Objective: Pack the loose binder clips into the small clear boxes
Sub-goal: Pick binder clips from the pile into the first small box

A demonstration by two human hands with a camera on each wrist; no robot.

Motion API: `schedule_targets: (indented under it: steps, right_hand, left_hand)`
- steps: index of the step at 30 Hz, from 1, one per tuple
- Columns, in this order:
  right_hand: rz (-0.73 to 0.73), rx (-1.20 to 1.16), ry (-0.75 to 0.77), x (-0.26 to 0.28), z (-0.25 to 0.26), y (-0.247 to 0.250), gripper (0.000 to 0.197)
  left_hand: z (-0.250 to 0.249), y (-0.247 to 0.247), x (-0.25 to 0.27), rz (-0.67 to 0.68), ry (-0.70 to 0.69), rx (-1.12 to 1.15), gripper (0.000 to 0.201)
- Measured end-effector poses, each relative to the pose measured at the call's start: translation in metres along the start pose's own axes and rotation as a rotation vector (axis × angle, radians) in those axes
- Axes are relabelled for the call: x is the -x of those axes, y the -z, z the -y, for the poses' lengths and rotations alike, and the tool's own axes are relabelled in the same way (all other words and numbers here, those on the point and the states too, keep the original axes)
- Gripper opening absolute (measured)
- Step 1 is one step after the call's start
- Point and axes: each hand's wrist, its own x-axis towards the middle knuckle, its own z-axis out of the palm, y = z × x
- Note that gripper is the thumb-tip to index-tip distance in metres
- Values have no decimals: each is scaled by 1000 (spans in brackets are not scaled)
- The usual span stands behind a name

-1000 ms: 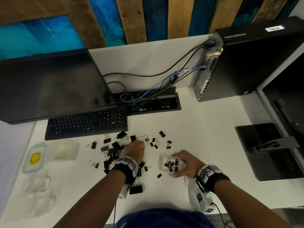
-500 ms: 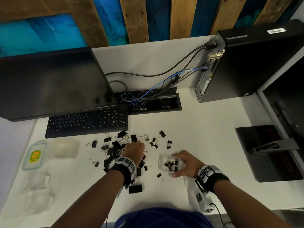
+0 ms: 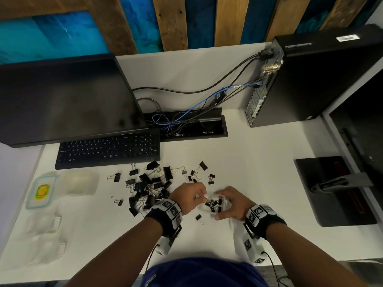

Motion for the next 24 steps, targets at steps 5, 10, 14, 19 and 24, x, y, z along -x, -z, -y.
schedule_targets:
  steps: [5, 10, 14, 19, 24]
  right_hand:
    - [-14, -12, 8, 0, -1, -1, 82]
    - [3, -25, 5, 1, -1, 0, 82]
    - [11, -20, 2, 1, 0, 1, 82]
    - [6, -20, 4, 3, 2, 1, 77]
    - [-10, -30, 9, 2, 2, 0, 77]
  left_hand:
    - [18, 3, 4, -62, 1, -72, 17]
    - [50, 27, 24, -96, 148, -203, 13]
    - [53, 29, 41, 34, 126, -430, 10]
    - [39, 11, 41, 125, 75, -618, 35]
    - [31, 3, 38, 147, 75, -774, 33]
